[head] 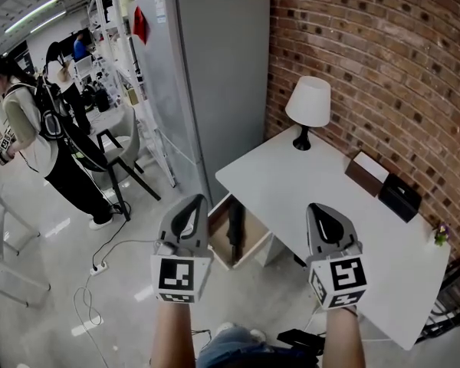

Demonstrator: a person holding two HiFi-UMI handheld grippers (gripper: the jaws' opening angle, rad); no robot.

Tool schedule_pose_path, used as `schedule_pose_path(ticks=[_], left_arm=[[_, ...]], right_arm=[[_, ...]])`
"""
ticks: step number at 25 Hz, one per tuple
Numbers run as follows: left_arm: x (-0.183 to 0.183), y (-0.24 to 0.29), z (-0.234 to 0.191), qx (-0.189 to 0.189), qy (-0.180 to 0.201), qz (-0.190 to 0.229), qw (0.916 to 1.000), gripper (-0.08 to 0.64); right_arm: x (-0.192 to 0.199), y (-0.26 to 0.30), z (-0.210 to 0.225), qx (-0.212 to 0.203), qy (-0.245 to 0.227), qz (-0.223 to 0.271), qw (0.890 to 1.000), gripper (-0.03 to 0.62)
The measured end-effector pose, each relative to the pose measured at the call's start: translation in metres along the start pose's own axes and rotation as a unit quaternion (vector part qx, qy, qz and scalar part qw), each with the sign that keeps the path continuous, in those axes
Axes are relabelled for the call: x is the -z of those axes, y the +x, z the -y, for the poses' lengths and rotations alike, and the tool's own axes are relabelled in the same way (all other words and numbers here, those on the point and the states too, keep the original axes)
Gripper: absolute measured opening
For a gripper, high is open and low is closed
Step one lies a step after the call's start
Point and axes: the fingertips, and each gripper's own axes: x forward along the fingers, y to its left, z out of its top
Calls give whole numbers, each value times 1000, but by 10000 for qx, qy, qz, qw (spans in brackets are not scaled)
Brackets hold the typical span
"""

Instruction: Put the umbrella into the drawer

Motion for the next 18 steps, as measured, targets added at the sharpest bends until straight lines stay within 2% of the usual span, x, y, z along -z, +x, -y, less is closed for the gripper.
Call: schedule_pose_path(ticks=[12, 18], left_arm=[[-19, 13, -62, -277, -17, 243, 9993, 0], [-14, 15, -80, -404, 186, 174, 9989, 0]], right_arm=[[-49, 30, -4, 215, -236, 336, 9989, 2], [-59, 36, -12, 339, -401, 466, 9975, 2]])
